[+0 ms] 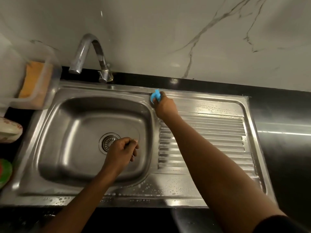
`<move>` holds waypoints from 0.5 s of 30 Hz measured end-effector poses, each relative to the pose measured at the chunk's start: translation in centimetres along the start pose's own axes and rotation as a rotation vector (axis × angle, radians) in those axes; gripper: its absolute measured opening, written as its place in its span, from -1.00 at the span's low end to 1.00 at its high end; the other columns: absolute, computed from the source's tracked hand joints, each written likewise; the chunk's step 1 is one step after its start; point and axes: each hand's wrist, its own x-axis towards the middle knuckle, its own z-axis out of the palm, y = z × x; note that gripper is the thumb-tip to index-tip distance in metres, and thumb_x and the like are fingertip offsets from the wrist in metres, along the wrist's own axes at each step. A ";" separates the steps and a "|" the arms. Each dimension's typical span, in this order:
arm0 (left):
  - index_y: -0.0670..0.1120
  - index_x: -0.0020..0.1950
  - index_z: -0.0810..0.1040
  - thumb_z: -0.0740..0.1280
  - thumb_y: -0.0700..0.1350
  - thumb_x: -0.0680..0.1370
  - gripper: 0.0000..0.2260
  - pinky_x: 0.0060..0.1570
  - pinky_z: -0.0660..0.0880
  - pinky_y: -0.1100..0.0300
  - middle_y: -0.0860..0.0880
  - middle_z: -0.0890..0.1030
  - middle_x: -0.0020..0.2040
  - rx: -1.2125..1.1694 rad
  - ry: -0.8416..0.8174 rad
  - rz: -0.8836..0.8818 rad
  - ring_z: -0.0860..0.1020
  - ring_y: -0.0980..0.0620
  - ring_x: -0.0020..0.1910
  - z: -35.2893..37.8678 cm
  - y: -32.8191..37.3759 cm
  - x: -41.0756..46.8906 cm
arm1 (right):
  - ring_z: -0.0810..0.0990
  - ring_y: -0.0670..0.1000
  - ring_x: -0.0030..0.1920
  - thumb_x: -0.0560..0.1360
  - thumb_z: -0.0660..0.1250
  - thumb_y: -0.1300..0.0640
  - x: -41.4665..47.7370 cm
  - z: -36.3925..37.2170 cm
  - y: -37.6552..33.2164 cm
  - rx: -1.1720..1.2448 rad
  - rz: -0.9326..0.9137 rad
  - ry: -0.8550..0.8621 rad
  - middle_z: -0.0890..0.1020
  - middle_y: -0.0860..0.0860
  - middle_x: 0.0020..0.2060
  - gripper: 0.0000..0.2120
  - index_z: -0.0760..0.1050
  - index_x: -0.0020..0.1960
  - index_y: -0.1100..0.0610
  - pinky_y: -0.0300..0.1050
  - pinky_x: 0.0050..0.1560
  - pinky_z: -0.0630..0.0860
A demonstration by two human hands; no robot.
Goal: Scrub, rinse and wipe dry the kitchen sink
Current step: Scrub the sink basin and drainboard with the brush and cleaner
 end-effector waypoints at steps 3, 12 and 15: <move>-0.13 -0.14 0.66 0.31 -0.05 0.69 -0.73 -0.34 0.51 0.25 -0.12 0.68 -0.29 -0.008 0.002 -0.005 0.58 0.03 -0.39 -0.3 -0.7 -0.7 | 0.60 0.01 0.01 0.72 0.17 -0.11 -1.8 0.1 0.9 -0.046 -0.004 -0.024 0.61 0.14 0.19 -0.45 0.13 0.65 -0.05 0.00 0.09 0.61; -0.14 -0.19 0.65 0.33 -0.09 0.69 -0.71 -0.37 0.49 0.15 -0.12 0.65 -0.36 -0.058 -0.031 0.003 0.55 0.00 -0.44 1.3 -1.1 -0.5 | 0.69 0.11 -0.08 0.72 0.17 -0.11 -15.2 1.2 7.3 -0.311 -0.126 -0.045 0.69 0.15 0.09 -0.45 0.10 0.65 -0.08 0.01 -0.12 0.60; -0.13 -0.20 0.65 0.33 -0.07 0.68 -0.71 -0.36 0.50 0.13 -0.10 0.65 -0.36 -0.048 -0.046 0.011 0.56 -0.01 -0.43 1.5 -1.0 -0.4 | 0.67 0.10 -0.09 0.72 0.17 -0.08 -16.5 1.2 7.6 -0.311 -0.110 -0.027 0.69 0.16 0.09 -0.46 0.12 0.65 -0.06 -0.03 -0.16 0.53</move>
